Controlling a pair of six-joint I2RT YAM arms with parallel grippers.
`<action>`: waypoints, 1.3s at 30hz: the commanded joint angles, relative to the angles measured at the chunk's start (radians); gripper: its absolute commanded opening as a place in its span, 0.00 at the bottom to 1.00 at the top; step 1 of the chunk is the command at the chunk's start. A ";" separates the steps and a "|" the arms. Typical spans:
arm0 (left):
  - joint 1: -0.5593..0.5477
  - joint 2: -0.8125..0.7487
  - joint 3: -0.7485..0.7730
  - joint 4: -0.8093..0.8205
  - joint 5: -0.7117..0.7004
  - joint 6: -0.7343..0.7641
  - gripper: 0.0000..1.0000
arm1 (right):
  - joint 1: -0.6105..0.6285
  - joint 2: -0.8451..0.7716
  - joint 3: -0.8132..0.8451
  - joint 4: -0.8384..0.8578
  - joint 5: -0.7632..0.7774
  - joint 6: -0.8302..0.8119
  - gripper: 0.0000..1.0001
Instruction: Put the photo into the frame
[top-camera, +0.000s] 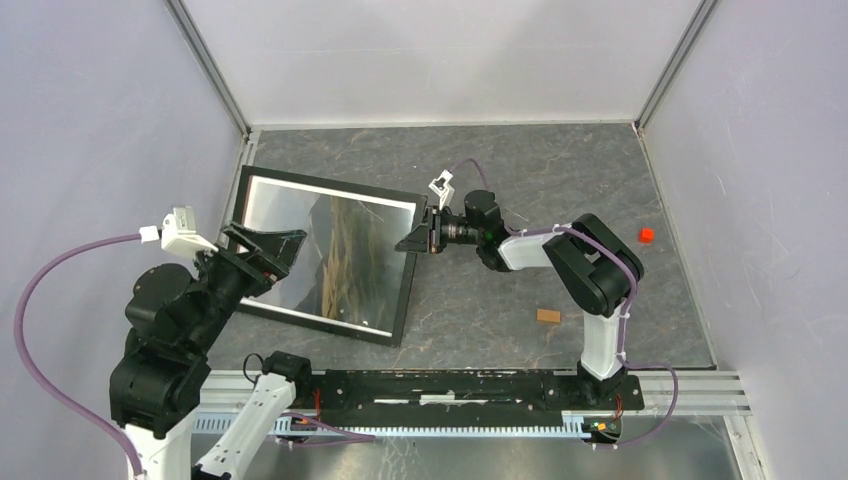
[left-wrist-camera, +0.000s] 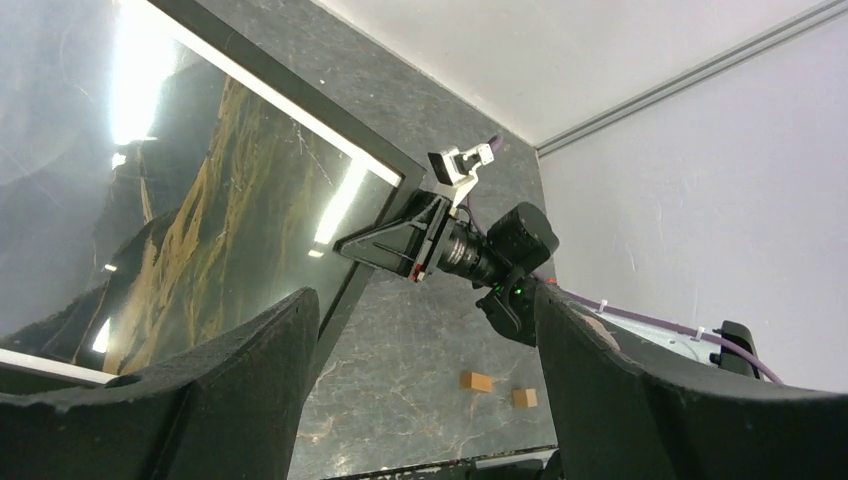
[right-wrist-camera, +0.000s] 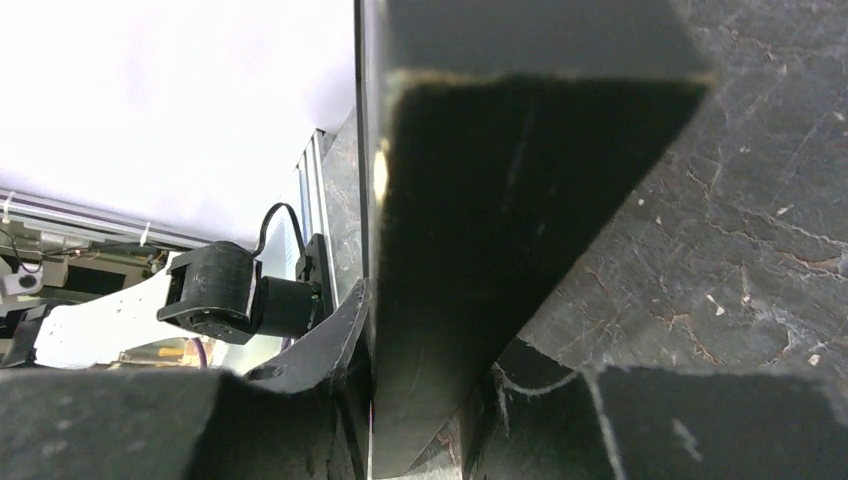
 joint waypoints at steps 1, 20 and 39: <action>0.002 0.026 -0.025 0.043 0.002 0.061 0.84 | 0.016 0.073 0.058 -0.204 -0.119 -0.295 0.00; 0.002 0.072 -0.143 0.138 0.110 0.029 0.84 | -0.026 0.251 0.203 -0.443 0.019 -0.490 0.00; 0.003 -0.025 -0.104 -0.003 0.236 0.066 0.85 | -0.075 0.022 -0.052 -0.343 0.337 -0.407 0.81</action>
